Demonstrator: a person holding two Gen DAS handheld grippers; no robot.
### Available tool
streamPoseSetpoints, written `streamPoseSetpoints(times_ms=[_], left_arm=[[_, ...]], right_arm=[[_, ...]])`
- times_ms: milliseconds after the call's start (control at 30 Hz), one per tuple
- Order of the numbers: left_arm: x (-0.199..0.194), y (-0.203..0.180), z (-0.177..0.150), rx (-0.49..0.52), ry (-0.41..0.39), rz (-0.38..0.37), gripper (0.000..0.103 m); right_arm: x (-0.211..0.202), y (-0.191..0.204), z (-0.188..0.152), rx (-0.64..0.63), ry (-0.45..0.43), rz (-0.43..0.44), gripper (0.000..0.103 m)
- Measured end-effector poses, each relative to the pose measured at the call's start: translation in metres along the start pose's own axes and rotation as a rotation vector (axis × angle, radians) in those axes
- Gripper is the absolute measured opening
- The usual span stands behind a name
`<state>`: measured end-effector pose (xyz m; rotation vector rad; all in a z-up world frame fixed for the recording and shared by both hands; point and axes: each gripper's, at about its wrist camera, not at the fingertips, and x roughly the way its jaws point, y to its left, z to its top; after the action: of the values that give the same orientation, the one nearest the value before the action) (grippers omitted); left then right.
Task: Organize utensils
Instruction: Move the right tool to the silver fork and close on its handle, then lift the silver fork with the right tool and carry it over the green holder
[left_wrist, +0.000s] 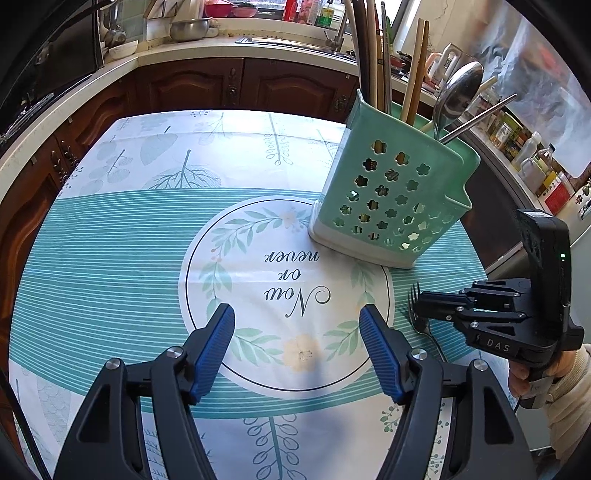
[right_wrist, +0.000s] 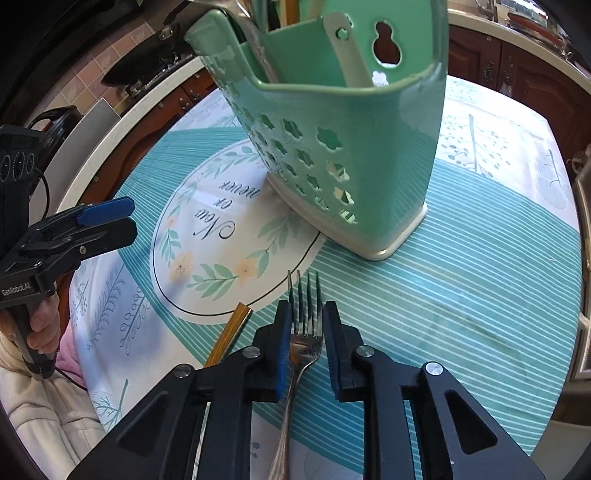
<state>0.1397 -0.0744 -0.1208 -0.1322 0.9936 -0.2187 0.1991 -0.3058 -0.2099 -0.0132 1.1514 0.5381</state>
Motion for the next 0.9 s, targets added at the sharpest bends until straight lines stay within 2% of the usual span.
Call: streamPoseSetpoints(times_ms=[33,200,533,733,900], left_arm=[[0.0,0.0,0.0,-0.002,0.001,-0.001,0.068],[-0.001,0.0,-0.001,-0.001,0.002,-0.008,0.068],[-0.009,-0.001,-0.003,-0.001,-0.008,-0.029,0.068],[-0.015,-0.002,-0.007,0.005,-0.014,-0.029,0.068],[-0.018,-0.009,-0.003,0.019,-0.018,-0.043,0.068]], right_arm=[[-0.004,0.0,0.0,0.009,-0.012,0.007,0.004],[-0.022,0.003,-0.001,0.007,-0.058,0.007,0.002],[-0.058,0.016,-0.004,0.017,-0.148,-0.005,0.002],[-0.07,0.017,-0.004,0.034,-0.173,-0.022,0.002],[-0.103,0.029,-0.005,0.008,-0.261,-0.062,0.002]])
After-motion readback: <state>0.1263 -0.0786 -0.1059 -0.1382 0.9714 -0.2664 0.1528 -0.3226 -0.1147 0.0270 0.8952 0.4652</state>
